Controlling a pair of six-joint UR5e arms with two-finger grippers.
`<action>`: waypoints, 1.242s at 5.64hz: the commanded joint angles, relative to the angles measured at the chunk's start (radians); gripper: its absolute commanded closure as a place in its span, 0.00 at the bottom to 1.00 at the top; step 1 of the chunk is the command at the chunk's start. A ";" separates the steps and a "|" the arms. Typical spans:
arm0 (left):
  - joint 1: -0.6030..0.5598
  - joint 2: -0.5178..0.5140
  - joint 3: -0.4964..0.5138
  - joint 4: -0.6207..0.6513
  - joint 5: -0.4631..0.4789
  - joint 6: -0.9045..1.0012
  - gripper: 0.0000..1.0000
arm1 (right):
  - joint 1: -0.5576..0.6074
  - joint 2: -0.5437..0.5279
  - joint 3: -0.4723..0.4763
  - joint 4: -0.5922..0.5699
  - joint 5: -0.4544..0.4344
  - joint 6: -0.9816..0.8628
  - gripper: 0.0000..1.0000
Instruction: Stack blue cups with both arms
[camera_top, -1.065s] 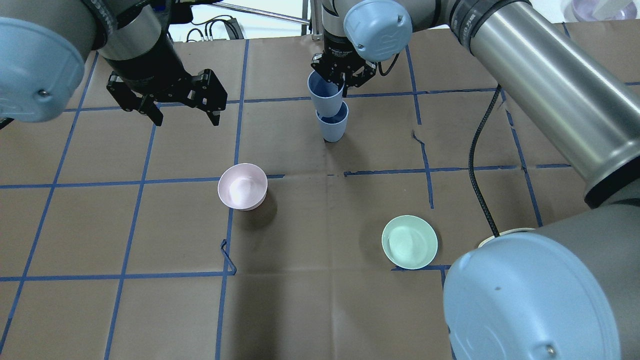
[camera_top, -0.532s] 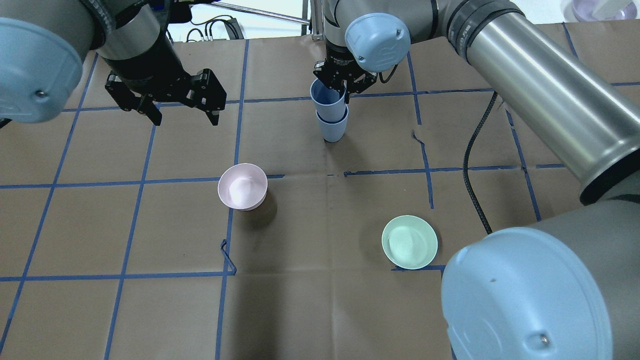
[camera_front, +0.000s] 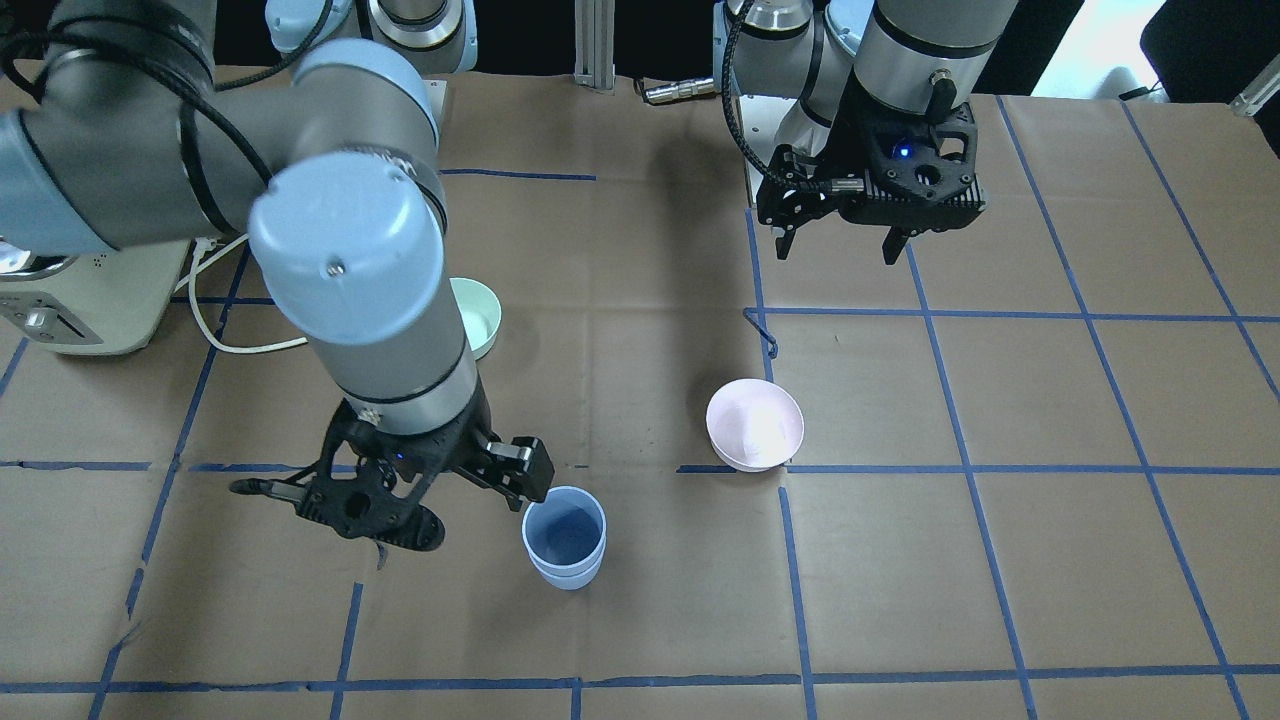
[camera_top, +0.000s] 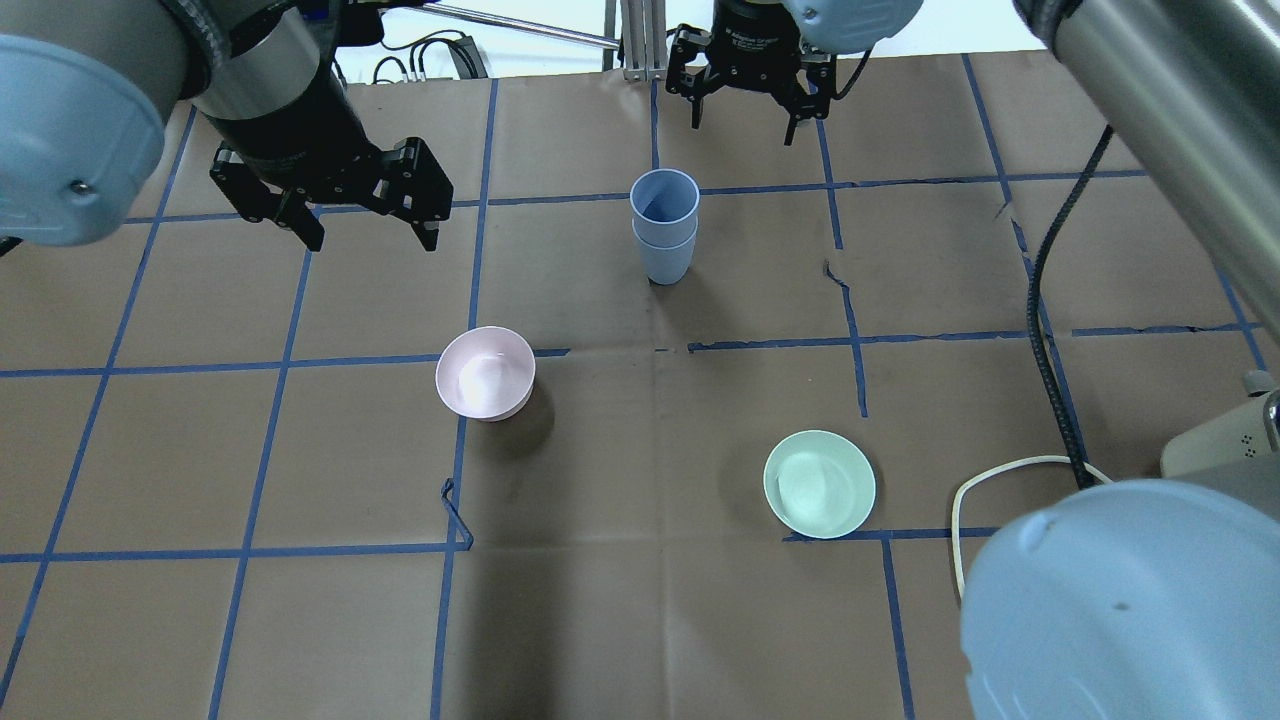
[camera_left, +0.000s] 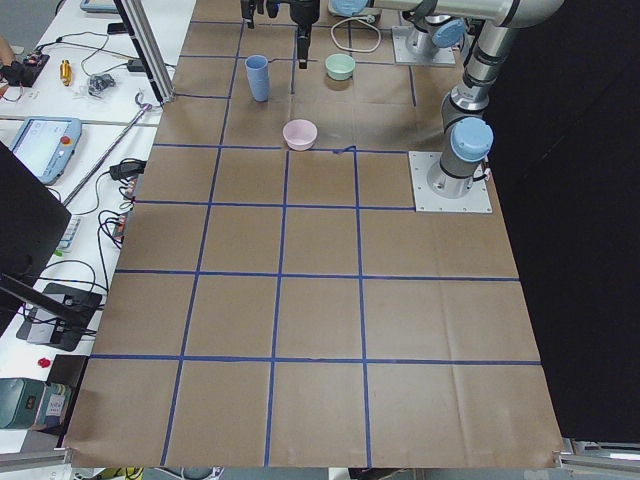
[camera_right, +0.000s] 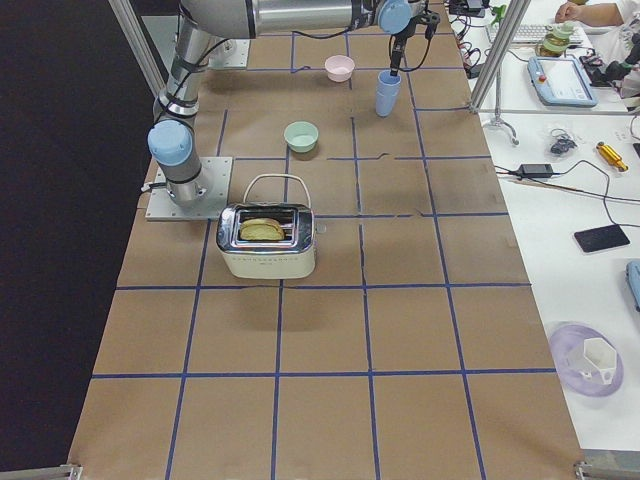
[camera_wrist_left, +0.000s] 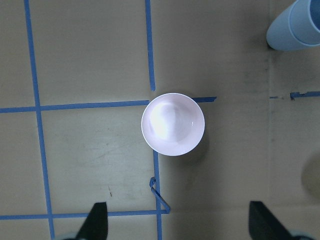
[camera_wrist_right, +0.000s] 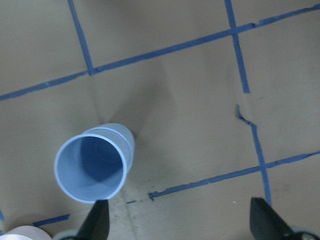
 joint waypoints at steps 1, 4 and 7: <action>0.000 0.000 0.000 -0.001 0.000 0.000 0.00 | -0.088 -0.115 0.097 0.120 -0.009 -0.206 0.00; 0.000 0.003 -0.001 -0.001 0.000 0.002 0.00 | -0.190 -0.355 0.352 0.089 -0.032 -0.297 0.00; 0.000 0.003 -0.001 0.001 0.000 0.002 0.00 | -0.188 -0.361 0.350 0.089 -0.029 -0.292 0.00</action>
